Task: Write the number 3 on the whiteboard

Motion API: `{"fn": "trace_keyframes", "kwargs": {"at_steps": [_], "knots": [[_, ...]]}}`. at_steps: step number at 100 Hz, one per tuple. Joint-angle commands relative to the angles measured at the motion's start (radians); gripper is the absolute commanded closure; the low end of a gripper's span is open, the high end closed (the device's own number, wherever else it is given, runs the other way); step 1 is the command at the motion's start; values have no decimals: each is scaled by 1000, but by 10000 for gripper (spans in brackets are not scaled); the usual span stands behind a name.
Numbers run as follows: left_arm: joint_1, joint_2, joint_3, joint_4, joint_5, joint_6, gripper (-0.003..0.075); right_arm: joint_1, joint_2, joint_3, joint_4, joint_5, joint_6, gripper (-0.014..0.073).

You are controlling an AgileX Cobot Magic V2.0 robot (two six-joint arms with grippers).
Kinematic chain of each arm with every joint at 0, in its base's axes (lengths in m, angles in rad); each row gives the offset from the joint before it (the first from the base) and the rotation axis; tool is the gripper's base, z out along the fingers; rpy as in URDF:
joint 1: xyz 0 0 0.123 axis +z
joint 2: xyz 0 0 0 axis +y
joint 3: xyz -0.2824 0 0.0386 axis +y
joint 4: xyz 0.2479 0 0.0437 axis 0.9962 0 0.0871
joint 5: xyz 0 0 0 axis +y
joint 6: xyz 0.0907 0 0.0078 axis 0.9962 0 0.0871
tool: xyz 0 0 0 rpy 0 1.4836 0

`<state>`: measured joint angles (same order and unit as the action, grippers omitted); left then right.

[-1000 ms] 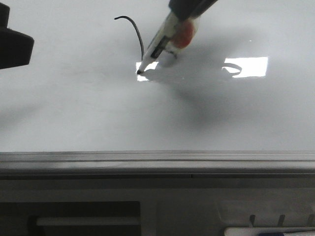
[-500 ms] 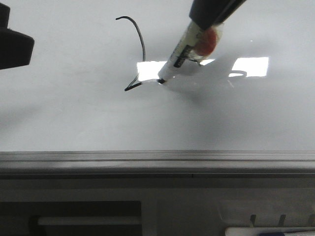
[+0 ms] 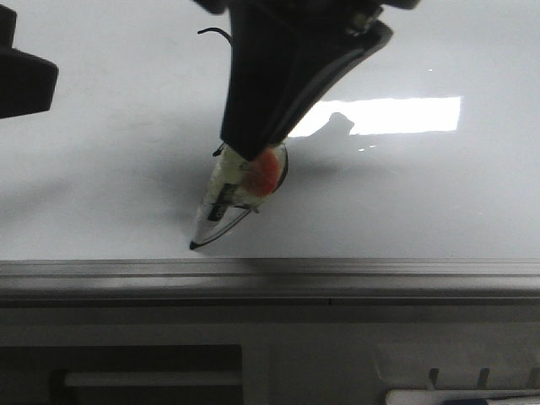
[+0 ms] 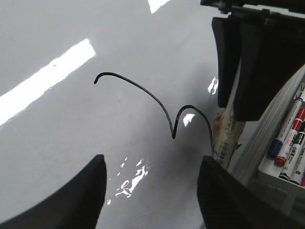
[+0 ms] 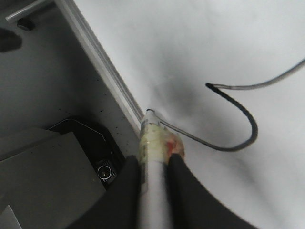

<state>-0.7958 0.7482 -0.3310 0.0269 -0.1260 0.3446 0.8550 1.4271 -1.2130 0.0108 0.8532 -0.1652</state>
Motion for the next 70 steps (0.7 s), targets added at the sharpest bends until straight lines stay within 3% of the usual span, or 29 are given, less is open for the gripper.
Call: {"fn": "trace_keyframes", "kwargs": {"at_steps": [1, 39, 70], "knots": [[1, -7, -26, -11, -78, -8, 332, -2, -9, -47, -57, -118, 5, 655], [-6, -7, -26, -11, -83, -8, 332, 48, -161, -72, -35, -45, 5, 655], [-130, 24, -26, 87, -136, -8, 332, 64, -200, -72, -31, 34, 5, 655]]}}
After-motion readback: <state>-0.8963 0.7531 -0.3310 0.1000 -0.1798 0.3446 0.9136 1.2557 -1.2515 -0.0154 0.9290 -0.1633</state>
